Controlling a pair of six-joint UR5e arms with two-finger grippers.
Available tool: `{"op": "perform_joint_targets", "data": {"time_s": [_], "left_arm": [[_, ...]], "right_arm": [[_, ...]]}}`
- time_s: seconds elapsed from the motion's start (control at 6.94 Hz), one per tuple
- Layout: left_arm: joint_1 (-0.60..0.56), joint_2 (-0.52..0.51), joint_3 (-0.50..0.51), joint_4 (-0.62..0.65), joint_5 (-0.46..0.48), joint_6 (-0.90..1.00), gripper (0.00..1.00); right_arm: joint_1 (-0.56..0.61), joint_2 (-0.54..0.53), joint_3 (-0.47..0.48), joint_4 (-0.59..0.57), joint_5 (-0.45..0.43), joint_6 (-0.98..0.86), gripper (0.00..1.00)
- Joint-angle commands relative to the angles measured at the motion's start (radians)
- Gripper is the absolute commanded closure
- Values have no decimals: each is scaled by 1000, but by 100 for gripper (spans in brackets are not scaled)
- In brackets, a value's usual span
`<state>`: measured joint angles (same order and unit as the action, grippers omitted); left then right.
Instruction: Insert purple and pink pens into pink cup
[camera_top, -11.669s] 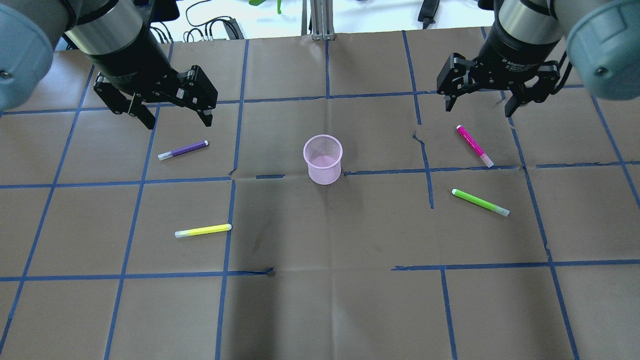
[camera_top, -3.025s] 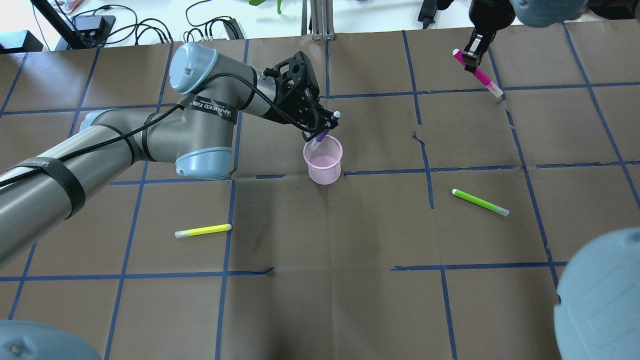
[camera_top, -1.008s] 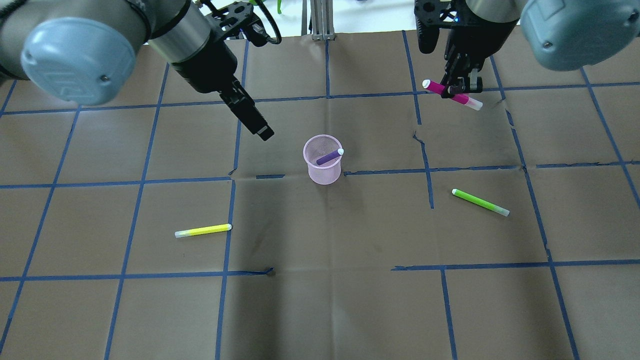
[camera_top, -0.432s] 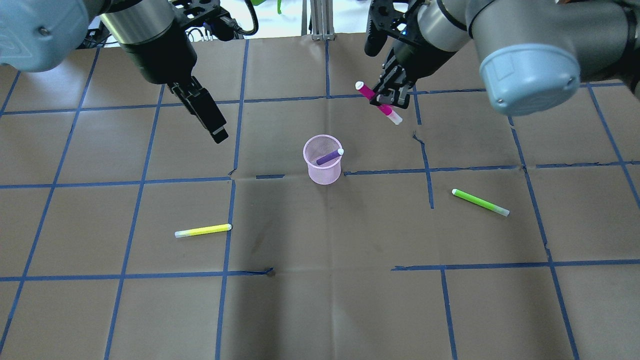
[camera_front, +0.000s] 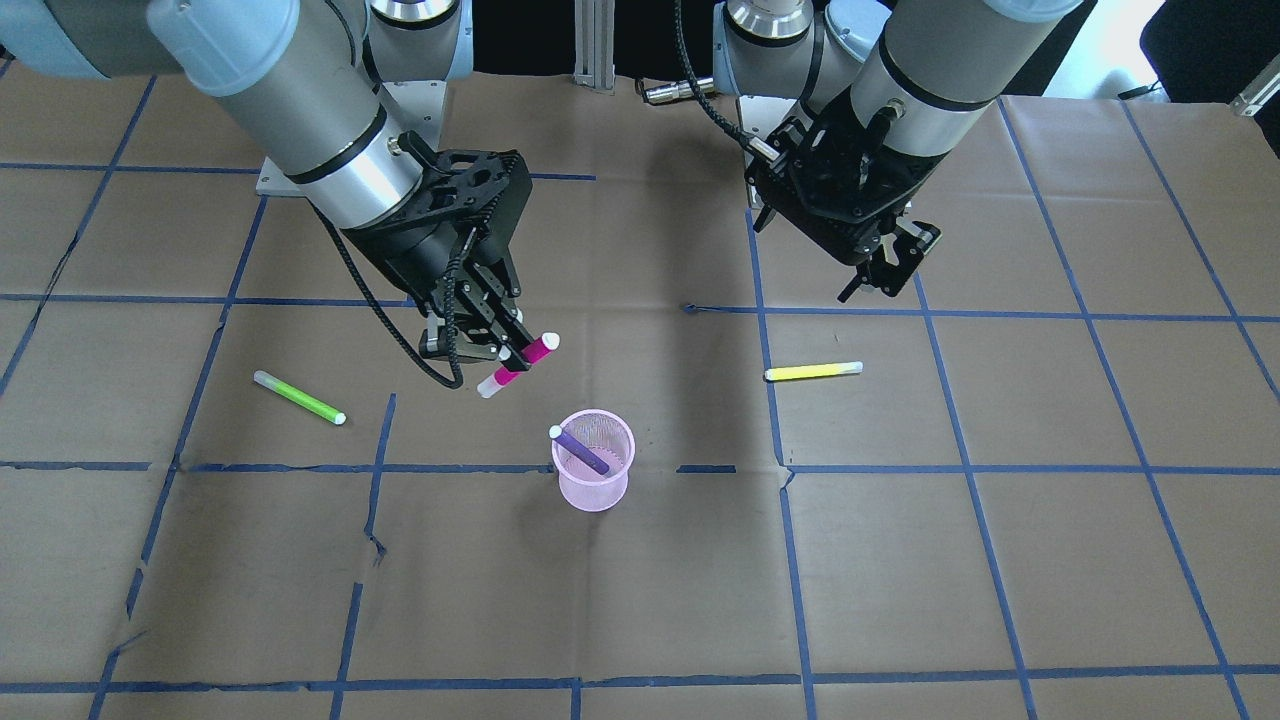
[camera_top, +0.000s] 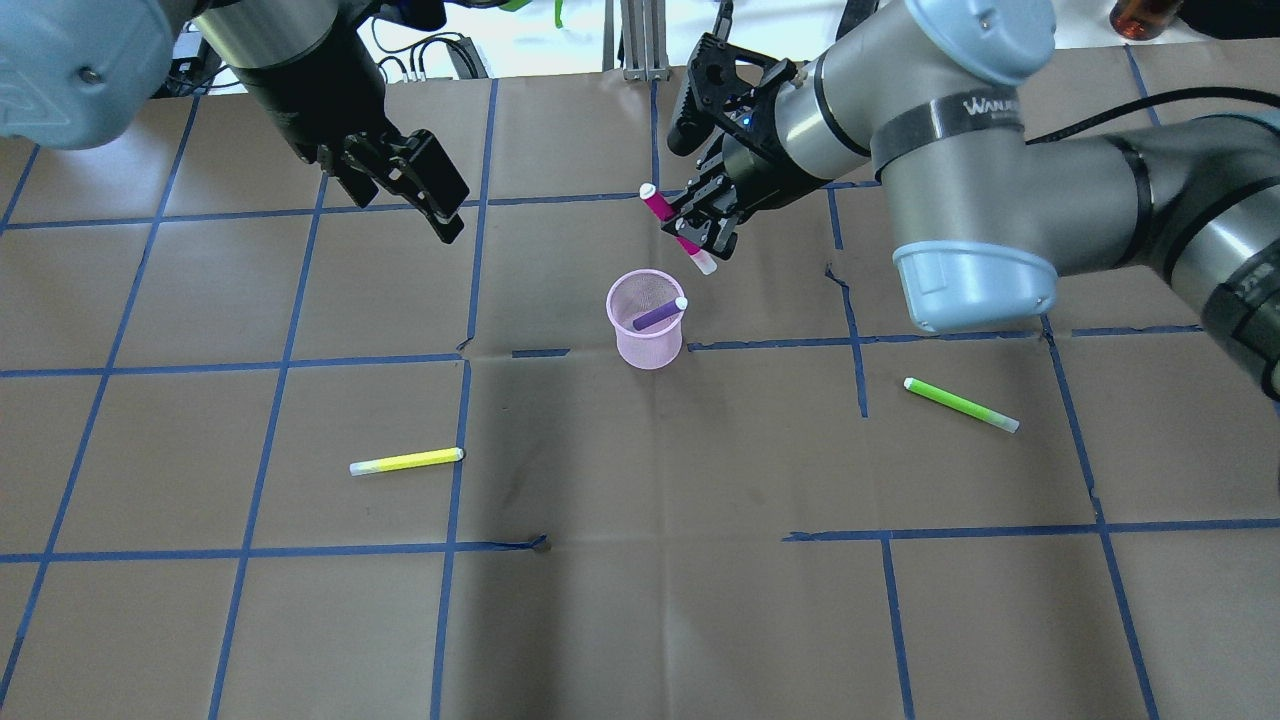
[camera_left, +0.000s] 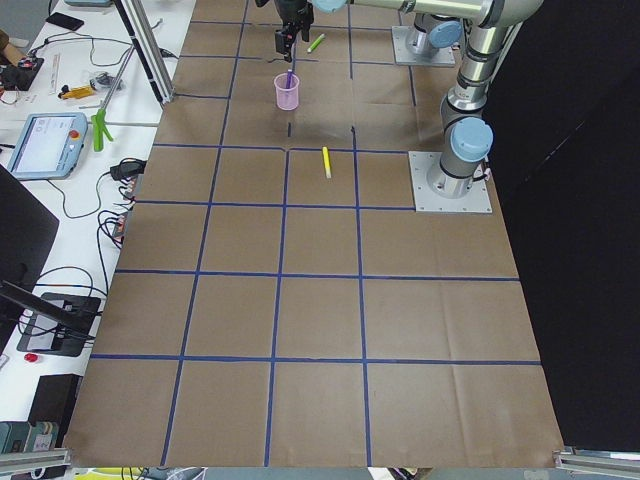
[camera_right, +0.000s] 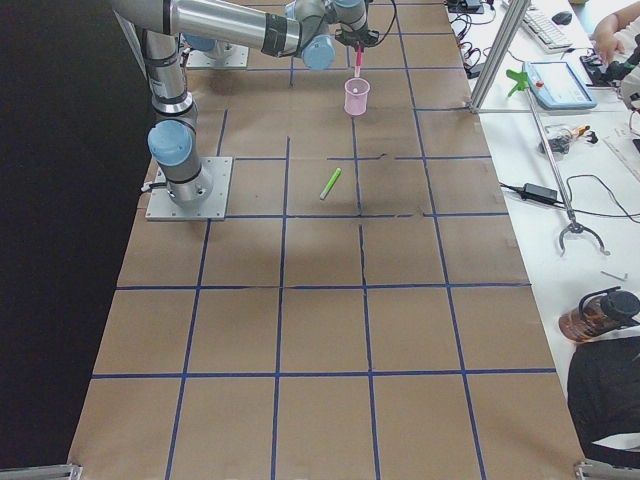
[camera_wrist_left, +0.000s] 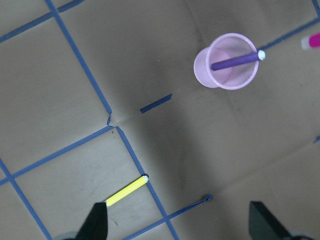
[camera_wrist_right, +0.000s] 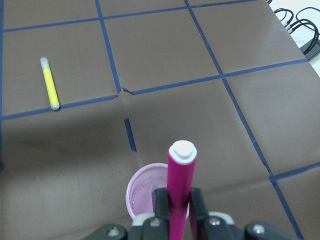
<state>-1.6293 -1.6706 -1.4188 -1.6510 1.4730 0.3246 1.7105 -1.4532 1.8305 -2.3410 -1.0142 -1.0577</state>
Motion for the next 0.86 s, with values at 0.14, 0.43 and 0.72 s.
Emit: {"op": "perform_joint_targets", "data": {"time_s": [0.14,0.43,0.72], "left_arm": [[0,25,-11,14,3,-479,2],[3,20,-2,13,91,-466,2],[23,29,0,-3,98,-383,2]], "right_arm": [[3,42,102,-268,135,142,99],[18,115,156,-435,147,198,99],[23,178,180,-533,144,243,99]]}}
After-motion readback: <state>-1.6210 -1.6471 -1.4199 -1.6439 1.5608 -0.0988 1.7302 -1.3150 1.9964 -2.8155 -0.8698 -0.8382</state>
